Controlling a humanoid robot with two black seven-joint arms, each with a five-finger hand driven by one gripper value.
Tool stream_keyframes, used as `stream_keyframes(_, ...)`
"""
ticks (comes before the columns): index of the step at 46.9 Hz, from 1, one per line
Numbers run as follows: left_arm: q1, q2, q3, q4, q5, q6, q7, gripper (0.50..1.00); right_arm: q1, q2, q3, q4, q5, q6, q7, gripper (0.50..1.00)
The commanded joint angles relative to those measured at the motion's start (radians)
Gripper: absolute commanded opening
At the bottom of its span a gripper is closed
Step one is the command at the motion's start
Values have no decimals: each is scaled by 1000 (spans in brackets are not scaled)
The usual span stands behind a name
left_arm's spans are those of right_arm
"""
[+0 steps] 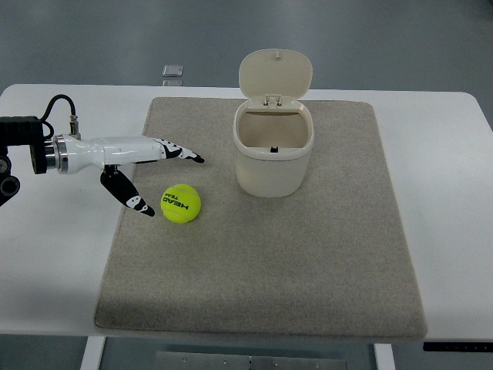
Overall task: Put tennis ball into box with left hand
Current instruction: 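Reach the left hand down beside the yellow tennis ball, then close the left hand fingers around the tennis ball and lift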
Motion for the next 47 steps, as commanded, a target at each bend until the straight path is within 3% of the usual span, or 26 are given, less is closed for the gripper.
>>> stream_keyframes(1,-1,-1,10,-7,81,6,-20,992,0,0,0,0,1,0,0,913)
stream_keyframes(16,-8,-64,27,-1,208,38,-15,977,0,0,0,-1,-1,0,0,913)
stream_keyframes(24,-5,-79,29,-1,240,43,-14,934,0,0,0,-1,-1,0,0,913)
stream_keyframes(38,-12,-84,55,2,274,46,-11,765,0,0,0,0,1,0,0,913)
stream_keyframes(45,-19,-84,53,5,274,47,-9,594,0,0,0,0,1,0,1,913)
stream_keyframes(47,-24,-82,50,7,273,49,-9,523,0,0,0,-1,-1,0,0,913)
